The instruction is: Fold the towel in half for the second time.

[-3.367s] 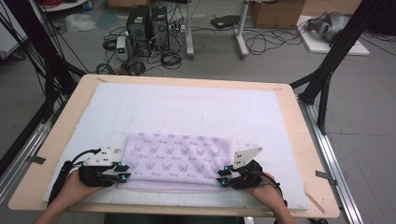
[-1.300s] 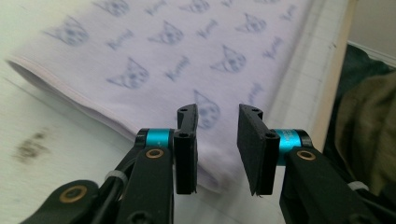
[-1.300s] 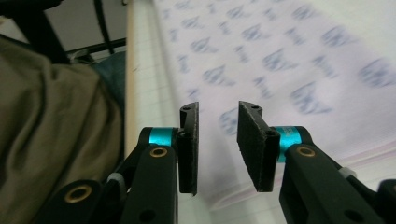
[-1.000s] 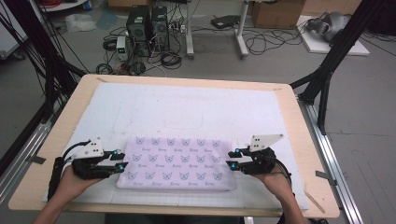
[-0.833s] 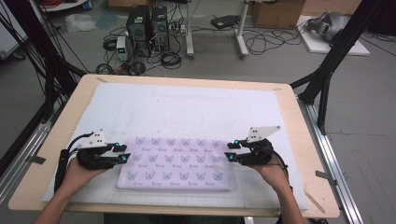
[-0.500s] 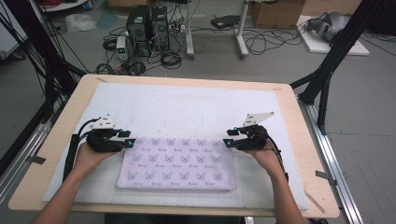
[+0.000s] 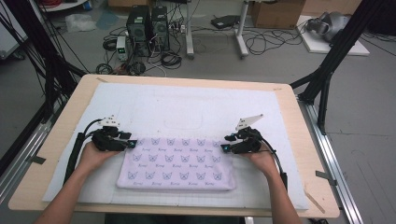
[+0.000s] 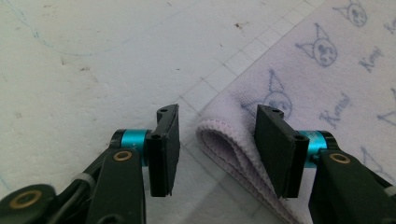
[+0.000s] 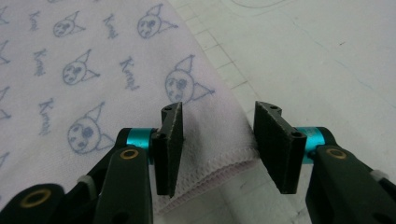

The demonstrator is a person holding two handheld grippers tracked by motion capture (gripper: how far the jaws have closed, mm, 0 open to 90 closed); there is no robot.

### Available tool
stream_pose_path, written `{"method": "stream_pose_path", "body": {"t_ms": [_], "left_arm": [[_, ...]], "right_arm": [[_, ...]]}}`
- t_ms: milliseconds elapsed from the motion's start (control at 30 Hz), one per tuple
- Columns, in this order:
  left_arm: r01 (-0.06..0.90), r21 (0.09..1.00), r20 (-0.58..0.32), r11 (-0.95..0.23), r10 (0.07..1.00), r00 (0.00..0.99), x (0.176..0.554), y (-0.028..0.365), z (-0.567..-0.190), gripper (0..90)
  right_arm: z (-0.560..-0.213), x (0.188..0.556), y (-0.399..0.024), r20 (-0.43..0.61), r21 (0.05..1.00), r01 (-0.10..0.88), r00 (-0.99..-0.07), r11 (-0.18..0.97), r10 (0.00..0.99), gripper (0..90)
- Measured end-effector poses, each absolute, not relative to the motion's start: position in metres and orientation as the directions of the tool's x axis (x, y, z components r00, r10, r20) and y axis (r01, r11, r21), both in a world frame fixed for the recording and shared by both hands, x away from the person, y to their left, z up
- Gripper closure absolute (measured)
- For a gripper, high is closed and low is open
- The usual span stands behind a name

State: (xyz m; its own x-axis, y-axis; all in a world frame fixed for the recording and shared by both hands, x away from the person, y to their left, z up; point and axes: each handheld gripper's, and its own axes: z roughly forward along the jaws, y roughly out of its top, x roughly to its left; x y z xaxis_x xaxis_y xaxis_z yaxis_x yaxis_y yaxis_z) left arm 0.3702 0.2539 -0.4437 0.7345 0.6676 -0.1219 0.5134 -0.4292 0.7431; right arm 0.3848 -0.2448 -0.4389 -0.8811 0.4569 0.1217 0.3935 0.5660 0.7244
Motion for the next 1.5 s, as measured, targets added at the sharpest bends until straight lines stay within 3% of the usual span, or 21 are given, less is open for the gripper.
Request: {"method": "stream_pose_path", "body": {"t_ms": [100, 200, 333, 500, 767, 1100, 1133, 1200, 1233, 1500], "left_arm": [[0.503, 0.746, -0.127, -0.436, 0.648, 0.751, 0.369, 0.252, -0.443, 61.1], [0.496, 0.747, -0.124, -0.443, 0.640, 0.758, 0.368, 0.252, -0.443, 65.8], [0.453, 0.751, -0.063, -0.481, 0.631, 0.774, 0.364, 0.248, -0.439, 77.9], [0.432, 0.760, -0.023, -0.486, 0.644, 0.765, 0.363, 0.245, -0.436, 81.1], [0.429, 0.816, -0.041, -0.388, 0.701, 0.712, 0.382, 0.246, -0.410, 81.4], [0.434, 0.820, -0.015, -0.372, 0.746, 0.666, 0.438, 0.233, -0.377, 81.6], [0.449, 0.811, -0.012, -0.376, 0.756, 0.655, 0.445, 0.232, -0.378, 80.3], [0.472, 0.801, -0.015, -0.368, 0.776, 0.631, 0.453, 0.229, -0.381, 65.9], [0.469, 0.804, -0.020, -0.366, 0.771, 0.637, 0.453, 0.229, -0.382, 64.0], [0.447, 0.814, -0.031, -0.370, 0.741, 0.670, 0.439, 0.232, -0.383, 61.5]], "right_arm": [[-0.442, 0.380, -0.246, 0.107, 0.742, 0.379, -0.881, 0.553, 0.460, 57.3], [-0.448, 0.376, -0.251, 0.136, 0.765, 0.398, -0.868, 0.506, 0.478, 63.1], [-0.445, 0.373, -0.248, 0.118, 0.762, 0.370, -0.886, 0.531, 0.448, 77.7], [-0.439, 0.374, -0.250, 0.135, 0.777, 0.378, -0.881, 0.504, 0.453, 81.5], [-0.409, 0.393, -0.250, 0.071, 0.801, 0.344, -0.867, 0.489, 0.494, 81.9], [-0.376, 0.439, -0.253, 0.021, 0.800, 0.349, -0.829, 0.488, 0.559, 81.6], [-0.375, 0.444, -0.254, 0.027, 0.794, 0.367, -0.817, 0.484, 0.576, 79.6], [-0.379, 0.454, -0.254, 0.012, 0.794, 0.383, -0.786, 0.471, 0.619, 70.8], [-0.382, 0.457, -0.255, 0.035, 0.802, 0.396, -0.779, 0.448, 0.626, 69.6], [-0.392, 0.453, -0.251, 0.069, 0.779, 0.421, -0.794, 0.465, 0.603, 61.4]]}}
